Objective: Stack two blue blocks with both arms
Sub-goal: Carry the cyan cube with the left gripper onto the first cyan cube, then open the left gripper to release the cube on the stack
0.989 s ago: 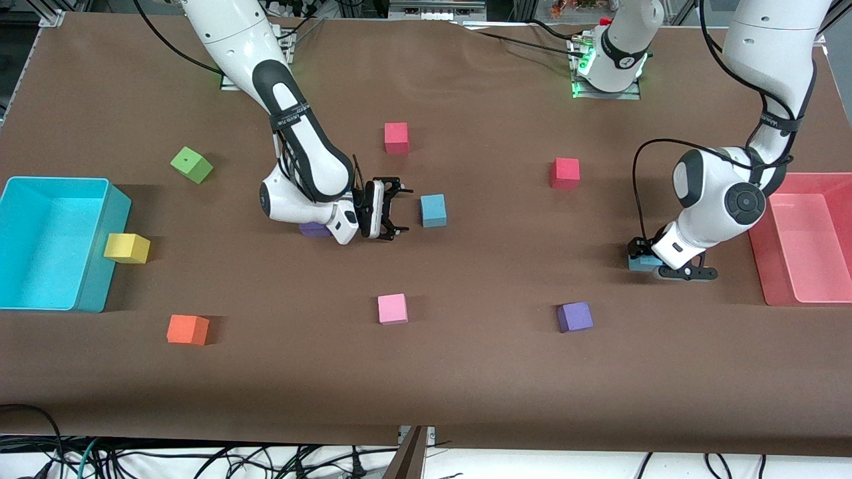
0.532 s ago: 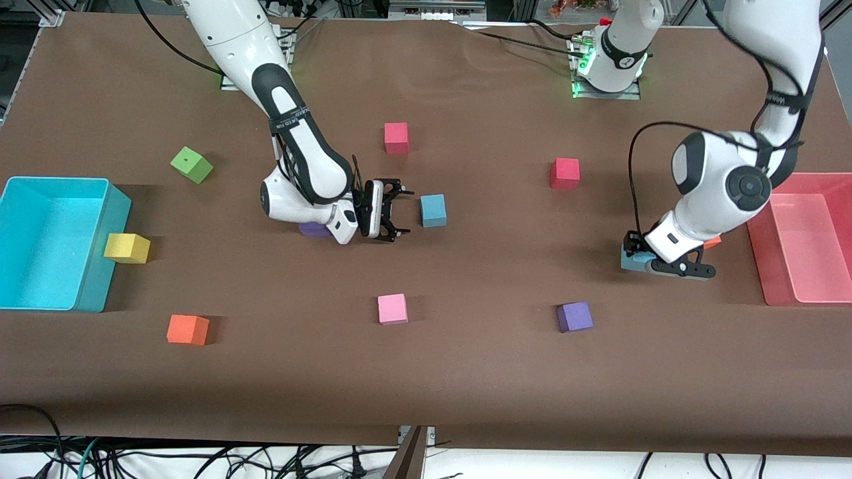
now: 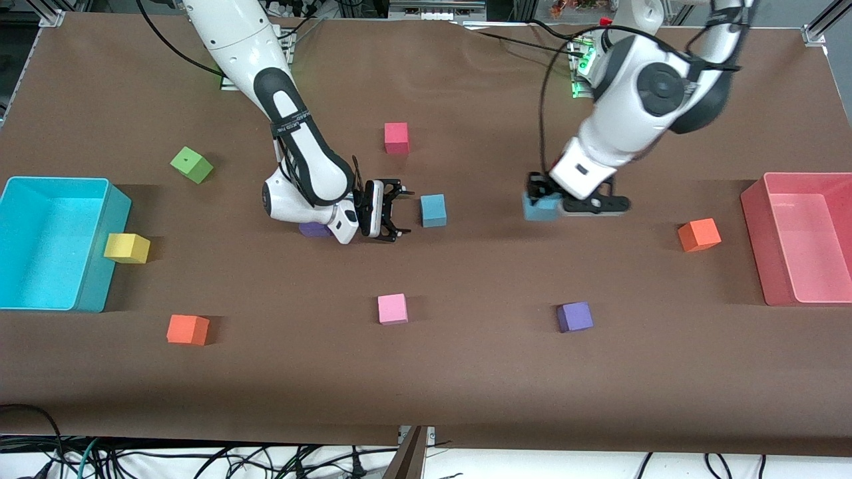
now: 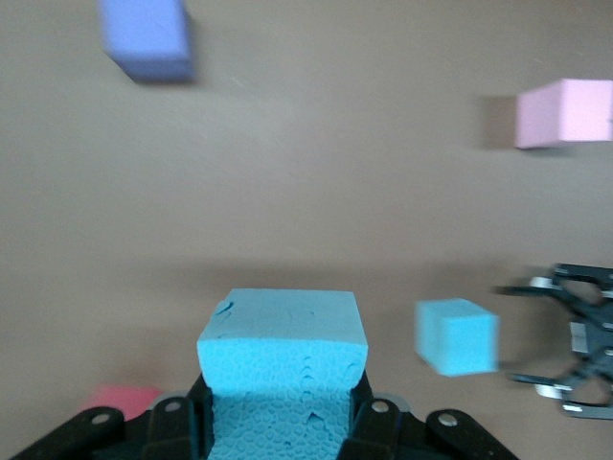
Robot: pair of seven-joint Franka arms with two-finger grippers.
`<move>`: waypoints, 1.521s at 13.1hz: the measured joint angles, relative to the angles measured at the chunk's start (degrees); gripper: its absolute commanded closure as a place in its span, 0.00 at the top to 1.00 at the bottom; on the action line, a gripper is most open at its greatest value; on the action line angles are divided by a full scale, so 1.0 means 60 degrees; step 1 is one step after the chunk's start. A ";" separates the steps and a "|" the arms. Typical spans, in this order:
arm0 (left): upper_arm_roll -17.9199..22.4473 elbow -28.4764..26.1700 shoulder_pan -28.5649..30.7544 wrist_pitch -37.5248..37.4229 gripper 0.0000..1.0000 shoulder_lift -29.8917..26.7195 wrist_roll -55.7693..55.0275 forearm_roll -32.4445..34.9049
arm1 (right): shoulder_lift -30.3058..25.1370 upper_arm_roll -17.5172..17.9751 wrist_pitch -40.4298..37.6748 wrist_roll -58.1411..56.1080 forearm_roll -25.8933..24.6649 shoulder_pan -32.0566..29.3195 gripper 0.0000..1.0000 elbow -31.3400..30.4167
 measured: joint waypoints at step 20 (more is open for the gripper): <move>0.0779 0.3529 -0.3543 0.0105 0.00 0.4581 -0.4189 -0.0098 | 0.0001 0.0006 -0.0001 -0.0168 0.0003 -0.0001 1.00 -0.0089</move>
